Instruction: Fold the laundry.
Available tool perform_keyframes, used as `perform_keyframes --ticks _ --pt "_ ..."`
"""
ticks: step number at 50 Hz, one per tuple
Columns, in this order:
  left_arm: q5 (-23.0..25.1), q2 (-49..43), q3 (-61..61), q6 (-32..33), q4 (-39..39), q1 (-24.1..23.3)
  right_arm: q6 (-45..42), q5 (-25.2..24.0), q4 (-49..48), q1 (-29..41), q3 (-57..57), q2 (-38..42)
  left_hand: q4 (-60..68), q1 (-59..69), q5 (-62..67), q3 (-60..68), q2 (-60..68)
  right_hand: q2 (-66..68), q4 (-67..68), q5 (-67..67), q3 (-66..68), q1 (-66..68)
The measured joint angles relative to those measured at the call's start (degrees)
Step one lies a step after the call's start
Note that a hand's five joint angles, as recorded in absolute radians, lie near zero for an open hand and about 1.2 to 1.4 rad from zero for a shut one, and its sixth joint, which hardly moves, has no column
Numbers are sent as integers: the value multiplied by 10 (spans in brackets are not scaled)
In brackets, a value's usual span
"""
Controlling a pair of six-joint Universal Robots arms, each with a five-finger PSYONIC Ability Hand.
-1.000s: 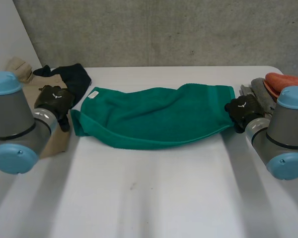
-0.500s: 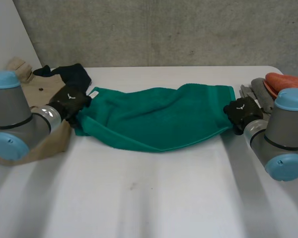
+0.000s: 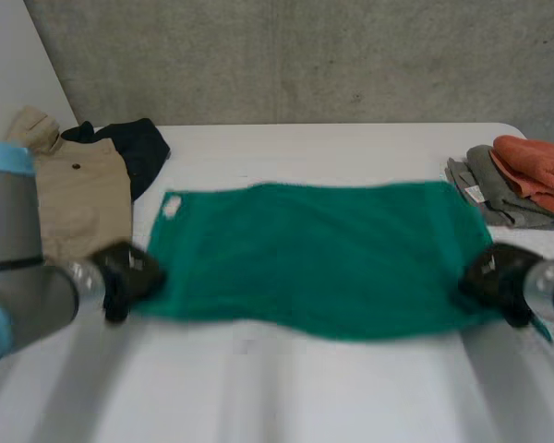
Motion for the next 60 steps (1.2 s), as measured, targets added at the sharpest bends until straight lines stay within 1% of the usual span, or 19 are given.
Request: perform_keyframes --ticks 2,5,8,14,19,22,23,27,30,32,33,36,38,39,42,51,52,55,60 --pt "7 18 -31 45 -41 1 -38 -9 38 -9 10 -10 0 0 0 0 0 0 0 0 0 0" --pt "12 25 -45 83 -69 5 -46 -15 52 -14 7 -10 0 0 0 0 0 0 0 0 0 0" --pt "10 17 -33 90 -69 7 -36 -14 48 -15 -5 2 0 0 0 0 0 0 0 0 0 0" --pt "-12 -42 80 48 -23 9 8 5 25 -5 -94 85 0 0 0 0 0 0 0 0 0 0" --pt "-27 -114 224 0 24 6 56 28 -10 12 -207 150 0 0 0 0 0 0 0 0 0 0" --pt "-37 -163 337 -29 60 3 110 43 -65 24 -320 195 0 0 0 0 0 0 0 0 0 0" --pt "-38 -170 355 -34 66 3 119 44 -75 26 -338 201 0 0 0 0 0 0 0 0 0 0" --pt "-57 -215 506 -88 146 1 198 59 -189 39 -488 241 1 0 0 0 0 0 0 0 0 0" --pt "-80 -225 588 -149 240 2 258 69 -301 46 -569 253 2 0 0 0 0 0 0 0 0 0" --pt "-94 -223 613 -184 297 3 286 72 -361 49 -590 253 2 0 0 0 1 0 0 0 0 0" --pt "-102 -220 622 -203 332 3 309 74 -414 52 -599 250 2 0 0 0 1 0 0 0 0 0" --pt "-121 -211 628 -248 423 5 348 76 -522 56 -596 241 2 0 0 0 1 0 0 1 0 0" --pt "-121 -211 628 -248 423 5 348 76 -522 56 -596 241 2 0 0 0 1 0 0 1 0 0" --pt "-130 -205 620 -268 467 7 367 75 -587 58 -582 235 2 0 0 0 1 0 0 2 0 0" --pt "-133 -204 608 -274 475 10 372 73 -606 60 -570 234 2 0 0 0 1 0 0 2 0 0" --pt "-128 -218 519 -289 450 23 367 58 -561 69 -539 261 2 0 0 1 1 0 0 2 0 0" --pt "-121 -225 481 -292 451 26 364 51 -538 72 -528 274 2 0 0 2 2 0 0 2 0 0" --pt "-108 -231 437 -292 459 27 362 46 -520 74 -518 284 2 0 0 2 2 0 0 2 0 0" --pt "-82 -243 348 -282 470 29 337 38 -447 74 -471 319 2 0 0 2 2 0 0 2 0 0"
